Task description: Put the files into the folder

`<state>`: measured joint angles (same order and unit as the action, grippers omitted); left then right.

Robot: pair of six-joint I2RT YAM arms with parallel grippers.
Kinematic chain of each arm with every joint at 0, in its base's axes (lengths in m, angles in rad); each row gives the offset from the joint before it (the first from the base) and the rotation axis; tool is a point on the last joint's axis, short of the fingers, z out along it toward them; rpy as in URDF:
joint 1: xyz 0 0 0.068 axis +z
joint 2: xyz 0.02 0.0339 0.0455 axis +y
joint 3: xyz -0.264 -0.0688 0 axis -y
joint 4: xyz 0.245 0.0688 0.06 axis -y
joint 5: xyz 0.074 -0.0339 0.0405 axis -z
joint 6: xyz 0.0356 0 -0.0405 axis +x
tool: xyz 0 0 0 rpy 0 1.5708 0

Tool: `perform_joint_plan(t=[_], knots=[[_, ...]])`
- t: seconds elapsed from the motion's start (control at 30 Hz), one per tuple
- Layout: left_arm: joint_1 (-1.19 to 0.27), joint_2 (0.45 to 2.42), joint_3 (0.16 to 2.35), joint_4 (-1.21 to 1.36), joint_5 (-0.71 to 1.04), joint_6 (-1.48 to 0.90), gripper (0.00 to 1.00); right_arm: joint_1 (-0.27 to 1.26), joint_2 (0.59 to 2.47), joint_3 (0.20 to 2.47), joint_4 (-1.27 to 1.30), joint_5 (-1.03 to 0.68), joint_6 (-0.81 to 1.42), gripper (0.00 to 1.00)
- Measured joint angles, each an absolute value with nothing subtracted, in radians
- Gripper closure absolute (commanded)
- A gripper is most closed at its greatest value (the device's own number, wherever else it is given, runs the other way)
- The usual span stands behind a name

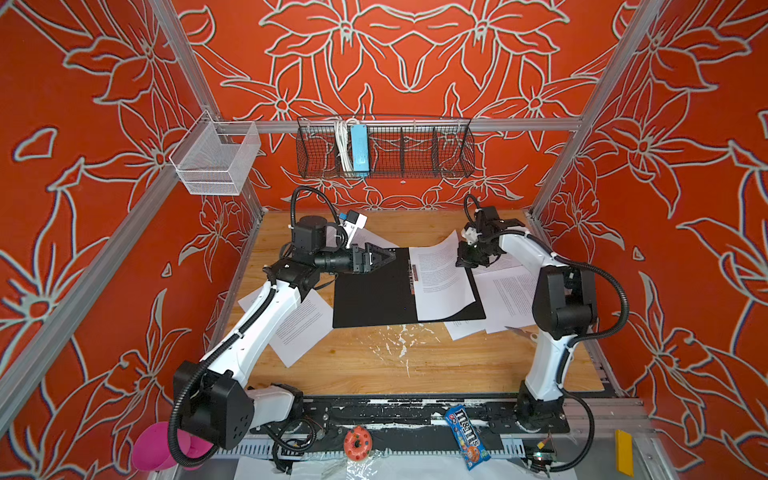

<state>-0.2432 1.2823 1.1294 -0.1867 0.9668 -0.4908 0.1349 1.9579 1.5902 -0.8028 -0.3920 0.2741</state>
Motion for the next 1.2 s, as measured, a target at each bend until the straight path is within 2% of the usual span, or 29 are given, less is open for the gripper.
perform_joint_plan(t=[0.37,0.5,0.6,0.7,0.73,0.77,0.8,1.03,1.2], knots=[[-0.243,1.283,1.129,-0.187,0.967,-0.491,0.02,0.135,1.959,1.590,-0.803,-0.410,0.274,0.99],[-0.243,1.283,1.129,-0.187,0.967,-0.491,0.02,0.135,1.964,1.590,-0.803,-0.413,0.274,0.93],[-0.243,1.282,1.129,-0.187,0.967,-0.491,0.02,0.135,1.968,1.590,-0.803,-0.414,0.275,0.82],[-0.243,1.282,1.129,-0.187,0.967,-0.491,0.02,0.135,1.969,1.590,-0.804,-0.417,0.278,0.57],[-0.243,1.282,1.129,-0.187,0.967,-0.491,0.02,0.135,1.969,1.590,-0.803,-0.417,0.280,0.41],[-0.243,1.282,1.129,-0.187,0.967,-0.491,0.02,0.135,1.969,1.590,-0.803,-0.416,0.282,0.06],[-0.243,1.282,1.129,-0.187,0.967,-0.491,0.02,0.135,1.969,1.590,-0.803,-0.416,0.278,0.02],[-0.243,1.283,1.129,-0.187,0.967,-0.491,0.02,0.135,1.969,1.590,-0.803,-0.373,0.285,0.02],[-0.243,1.286,1.135,-0.206,0.963,-0.480,0.02,0.157,1.941,1.591,-0.821,-0.256,0.290,0.02]])
